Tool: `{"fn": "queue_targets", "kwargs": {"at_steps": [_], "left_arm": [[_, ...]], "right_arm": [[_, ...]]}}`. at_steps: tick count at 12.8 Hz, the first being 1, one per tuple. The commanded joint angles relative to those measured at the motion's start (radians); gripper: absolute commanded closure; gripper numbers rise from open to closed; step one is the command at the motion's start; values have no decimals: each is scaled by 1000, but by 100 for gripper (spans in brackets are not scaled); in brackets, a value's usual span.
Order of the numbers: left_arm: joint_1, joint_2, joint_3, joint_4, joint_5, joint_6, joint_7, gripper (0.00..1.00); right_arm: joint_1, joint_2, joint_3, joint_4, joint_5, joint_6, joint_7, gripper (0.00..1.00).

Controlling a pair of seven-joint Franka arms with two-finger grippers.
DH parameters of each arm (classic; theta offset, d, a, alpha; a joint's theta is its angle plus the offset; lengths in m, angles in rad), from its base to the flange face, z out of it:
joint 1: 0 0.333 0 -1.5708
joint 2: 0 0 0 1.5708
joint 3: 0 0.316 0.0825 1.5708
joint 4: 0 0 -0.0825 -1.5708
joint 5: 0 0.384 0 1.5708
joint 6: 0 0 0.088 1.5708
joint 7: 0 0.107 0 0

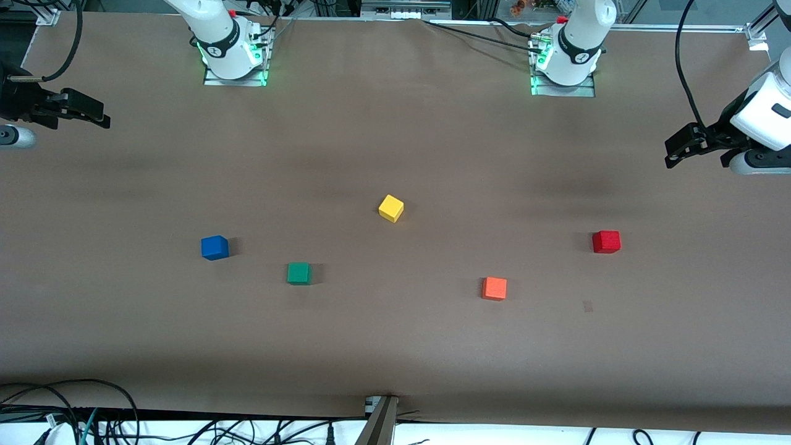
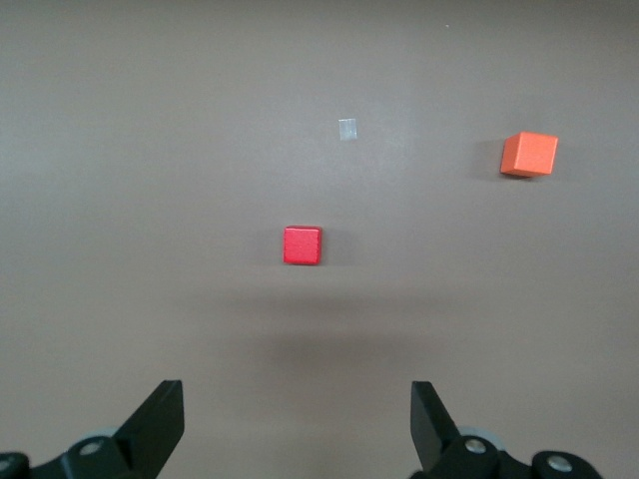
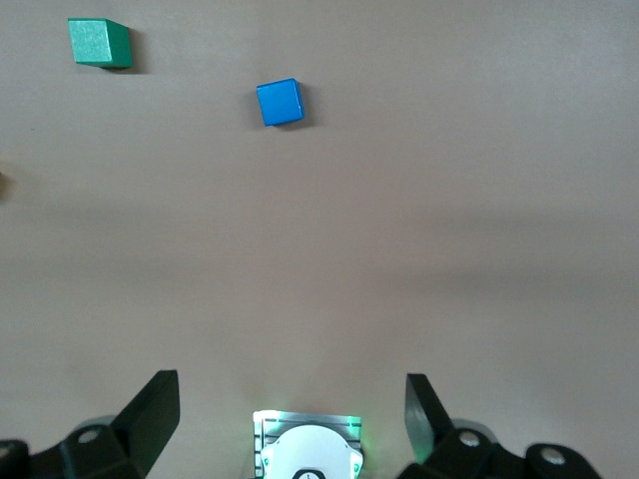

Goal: Pass red block to right arm, stack on blue

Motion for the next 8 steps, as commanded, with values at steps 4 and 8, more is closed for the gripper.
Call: {"fn": "queue_targets", "kwargs": {"at_steps": [4, 8], "left_arm": [[9, 14, -1, 33, -15, -9, 0, 0], [-1, 28, -4, 51, -21, 6, 12, 0]], "right_arm": [[-7, 2, 3, 13, 14, -2, -9, 0], [-7, 2, 3, 13, 14, -3, -9, 0]]}}
